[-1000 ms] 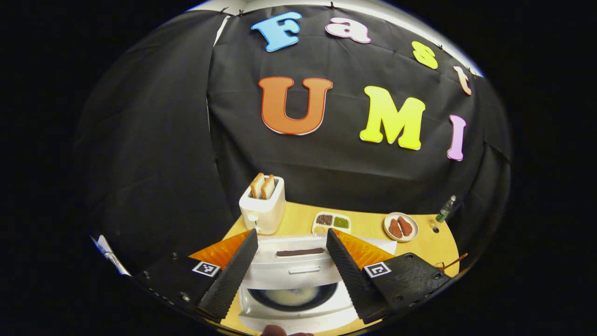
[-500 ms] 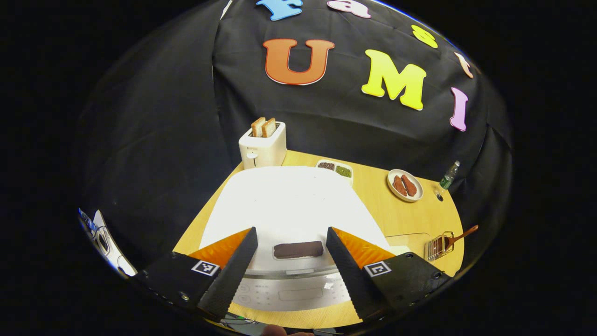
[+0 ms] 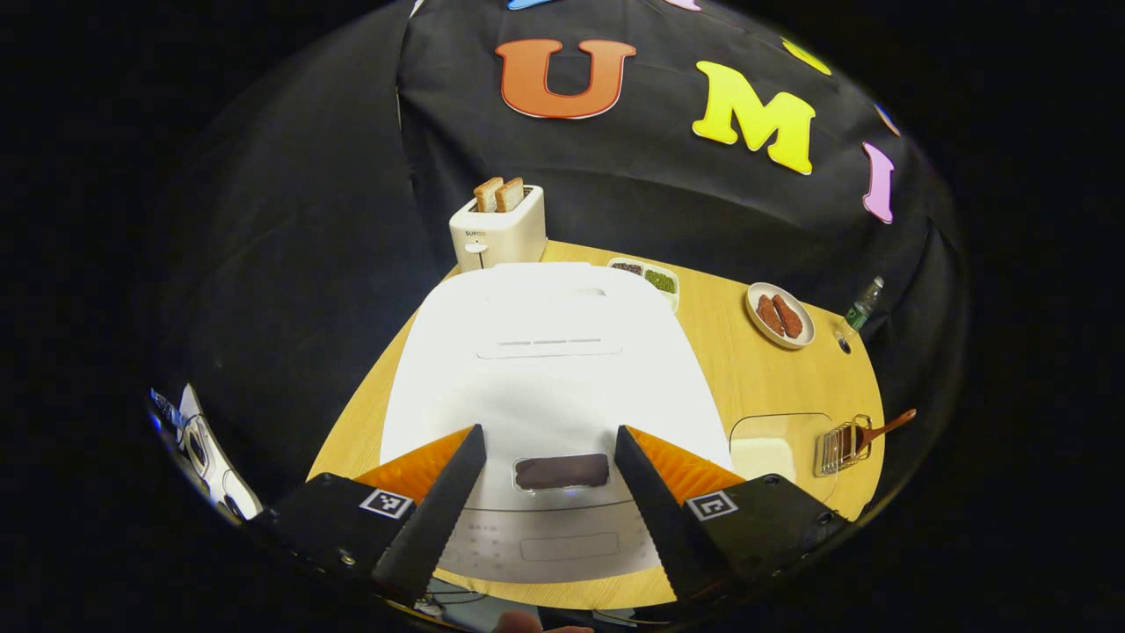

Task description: Close the left gripper, press the button to open the rice cooker; take a wooden spoon from the chopstick holder with the right hand, scoop a spoonful of rice and pour it into the rice cooker, then put the wooden spoon back into the chopstick holder.

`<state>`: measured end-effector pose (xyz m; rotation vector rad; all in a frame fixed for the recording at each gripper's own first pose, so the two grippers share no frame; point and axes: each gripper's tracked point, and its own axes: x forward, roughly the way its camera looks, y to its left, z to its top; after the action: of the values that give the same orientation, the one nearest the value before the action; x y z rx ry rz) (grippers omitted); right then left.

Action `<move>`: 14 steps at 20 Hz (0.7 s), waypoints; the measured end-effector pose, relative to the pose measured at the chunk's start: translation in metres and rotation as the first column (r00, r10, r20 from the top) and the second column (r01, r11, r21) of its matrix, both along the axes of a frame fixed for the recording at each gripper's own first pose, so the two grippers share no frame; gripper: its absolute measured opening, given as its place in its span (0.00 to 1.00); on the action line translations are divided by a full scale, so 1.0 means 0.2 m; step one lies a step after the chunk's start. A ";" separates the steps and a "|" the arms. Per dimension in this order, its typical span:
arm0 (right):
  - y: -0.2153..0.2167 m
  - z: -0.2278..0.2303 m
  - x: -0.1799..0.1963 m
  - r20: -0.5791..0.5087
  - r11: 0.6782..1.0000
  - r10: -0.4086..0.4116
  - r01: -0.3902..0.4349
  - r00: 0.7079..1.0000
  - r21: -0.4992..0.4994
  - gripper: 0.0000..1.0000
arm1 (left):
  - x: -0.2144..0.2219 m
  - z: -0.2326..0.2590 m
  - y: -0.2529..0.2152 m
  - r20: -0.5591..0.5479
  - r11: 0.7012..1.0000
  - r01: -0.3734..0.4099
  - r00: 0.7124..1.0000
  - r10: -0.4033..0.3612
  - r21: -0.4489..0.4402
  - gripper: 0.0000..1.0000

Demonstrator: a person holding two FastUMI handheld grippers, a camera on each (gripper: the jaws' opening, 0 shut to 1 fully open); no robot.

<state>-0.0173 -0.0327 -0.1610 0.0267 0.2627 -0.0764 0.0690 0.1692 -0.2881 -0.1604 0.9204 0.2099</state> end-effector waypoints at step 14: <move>0.01 -0.06 0.09 -0.012 0.999 0.005 -0.005 1.000 0.053 1.00 | -0.04 -0.02 -0.01 0.011 0.998 0.060 0.998 -0.059 -0.005 0.99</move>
<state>0.0004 -0.0298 -0.1737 0.0786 0.2767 -0.0646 0.0614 0.1666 -0.2916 -0.1384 0.9135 0.1515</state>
